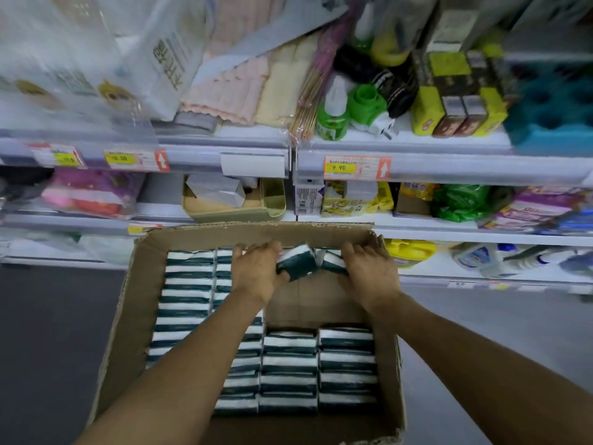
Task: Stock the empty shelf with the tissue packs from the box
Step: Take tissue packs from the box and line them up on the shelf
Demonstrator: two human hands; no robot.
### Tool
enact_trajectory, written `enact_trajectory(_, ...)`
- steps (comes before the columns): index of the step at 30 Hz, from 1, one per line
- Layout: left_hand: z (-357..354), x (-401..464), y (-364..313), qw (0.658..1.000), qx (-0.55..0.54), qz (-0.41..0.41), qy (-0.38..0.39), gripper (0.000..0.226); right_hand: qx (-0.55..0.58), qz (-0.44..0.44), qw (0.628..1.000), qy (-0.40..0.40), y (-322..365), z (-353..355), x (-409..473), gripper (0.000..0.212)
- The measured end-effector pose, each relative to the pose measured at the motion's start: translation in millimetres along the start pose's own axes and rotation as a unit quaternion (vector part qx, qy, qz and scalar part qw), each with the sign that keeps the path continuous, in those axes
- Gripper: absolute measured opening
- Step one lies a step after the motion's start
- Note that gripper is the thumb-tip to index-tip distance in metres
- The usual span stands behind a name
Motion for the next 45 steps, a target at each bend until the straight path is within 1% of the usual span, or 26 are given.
enact_trajectory(3, 47, -23, -8, 0.998, -0.055, 0.013, -0.032, 0.028, 0.072, -0.028, 0.996, -0.035, -14, 51, -25, 0.042)
enact_trajectory(5, 71, -36, -11, 0.991, -0.123, 0.034, -0.042, 0.028, 0.142, -0.057, 0.987, -0.056, -32, 82, -43, 0.041)
enact_trajectory(7, 94, -44, -18, 0.977, -0.204, 0.048, -0.05, 0.031, 0.213, -0.078, 0.972, -0.068, -53, 107, -58, 0.035)
enact_trajectory(10, 132, -53, -47, 0.956, -0.286, 0.019, -0.063, 0.029, 0.34, -0.076, 0.934, -0.081, -87, 143, -77, 0.03)
enact_trajectory(13, 175, -59, -86, 0.942, -0.32, -0.001, -0.098, 0.032, 0.401, -0.059, 0.909, -0.101, -121, 182, -91, 0.026)
enact_trajectory(16, 218, -64, -133, 0.938, -0.321, -0.02, -0.132, 0.039, 0.445, -0.052, 0.886, -0.117, -162, 219, -107, 0.025)
enact_trajectory(18, 244, -67, -168, 0.934, -0.321, -0.033, -0.151, 0.04, 0.454, -0.04, 0.88, -0.132, -193, 243, -119, 0.025)
enact_trajectory(20, 265, -68, -205, 0.924, -0.339, -0.056, -0.17, 0.039, 0.461, -0.026, 0.875, -0.144, -226, 266, -131, 0.026)
enact_trajectory(24, 296, -64, -283, 0.912, -0.343, -0.091, -0.206, 0.035, 0.45, 0.015, 0.873, -0.187, -298, 312, -156, 0.025)
enact_trajectory(26, 309, -61, -321, 0.903, -0.352, -0.1, -0.224, 0.032, 0.447, 0.021, 0.871, -0.204, -333, 331, -167, 0.027)
enact_trajectory(30, 332, -57, -385, 0.874, -0.397, -0.104, -0.259, 0.029, 0.428, 0.017, 0.871, -0.241, -399, 365, -182, 0.028)
enact_trajectory(34, 359, -53, -427, 0.861, -0.408, -0.111, -0.283, 0.031, 0.417, 0.026, 0.865, -0.277, -444, 408, -194, 0.02)
enact_trajectory(39, 410, -40, -456, 0.85, -0.403, -0.128, -0.314, 0.029, 0.414, 0.052, 0.848, -0.327, -482, 461, -189, 0.021)
enact_trajectory(40, 418, -35, -459, 0.85, -0.396, -0.133, -0.32, 0.028, 0.407, 0.053, 0.849, -0.333, -488, 468, -184, 0.023)
enact_trajectory(42, 432, -25, -468, 0.866, -0.347, -0.146, -0.329, 0.028, 0.38, 0.046, 0.857, -0.345, -497, 479, -173, 0.027)
enact_trajectory(44, 443, -13, -475, 0.884, -0.288, -0.154, -0.333, 0.03, 0.326, 0.03, 0.872, -0.363, -501, 488, -162, 0.029)
enact_trajectory(45, 448, -6, -477, 0.889, -0.275, -0.157, -0.332, 0.031, 0.294, 0.022, 0.88, -0.372, -501, 492, -156, 0.031)
Point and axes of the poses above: each hand's wrist, its own x-axis towards the middle knuckle, its own z-axis out of the back of the hand, y = z × x, the point moved 7 cm from there along x, towards the middle knuckle, and after that the axes turned 7 degrees about -z, right-handed, at the moved point
